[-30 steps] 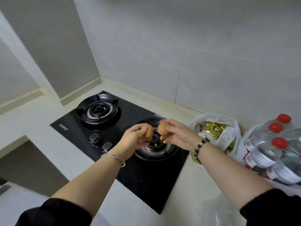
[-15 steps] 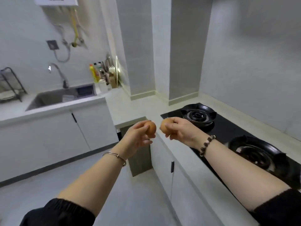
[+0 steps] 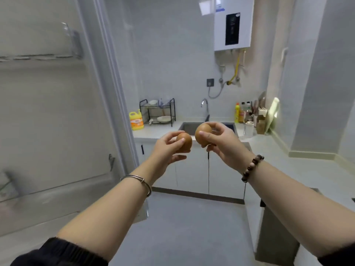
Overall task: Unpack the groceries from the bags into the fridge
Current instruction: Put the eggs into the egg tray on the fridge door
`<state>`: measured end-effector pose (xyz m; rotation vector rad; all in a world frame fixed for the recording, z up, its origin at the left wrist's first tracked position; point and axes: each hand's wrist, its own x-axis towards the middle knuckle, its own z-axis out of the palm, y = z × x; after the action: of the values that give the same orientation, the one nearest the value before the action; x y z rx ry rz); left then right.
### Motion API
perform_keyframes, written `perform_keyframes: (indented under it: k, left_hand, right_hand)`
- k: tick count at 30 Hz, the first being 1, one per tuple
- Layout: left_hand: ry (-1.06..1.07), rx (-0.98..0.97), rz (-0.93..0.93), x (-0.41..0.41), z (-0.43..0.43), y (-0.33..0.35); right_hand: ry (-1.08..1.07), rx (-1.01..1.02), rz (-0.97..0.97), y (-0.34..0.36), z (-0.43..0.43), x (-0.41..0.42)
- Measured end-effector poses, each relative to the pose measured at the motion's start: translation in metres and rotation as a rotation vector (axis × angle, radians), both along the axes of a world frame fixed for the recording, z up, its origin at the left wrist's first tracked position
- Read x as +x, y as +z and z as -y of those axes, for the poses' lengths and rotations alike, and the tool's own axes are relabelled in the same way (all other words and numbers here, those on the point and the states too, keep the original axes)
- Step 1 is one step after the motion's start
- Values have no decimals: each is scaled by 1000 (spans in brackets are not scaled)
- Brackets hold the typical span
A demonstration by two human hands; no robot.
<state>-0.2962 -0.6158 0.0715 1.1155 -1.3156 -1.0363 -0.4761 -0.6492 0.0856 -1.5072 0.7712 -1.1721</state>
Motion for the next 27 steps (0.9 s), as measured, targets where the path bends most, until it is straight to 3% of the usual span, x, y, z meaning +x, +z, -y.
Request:
perform_keyframes:
  k: [10,18,27]
  left_hand:
    - [315,-363,109,66,-20,107]
    - [456,-671,395,78,-28,205]
    - [410,-898,472,93,-70,262]
  right_hand:
    - [201,-199,227,85,22,103]
    - [269,-377,376,167,30,128]
    - [231,-585,509,235,-2,161]
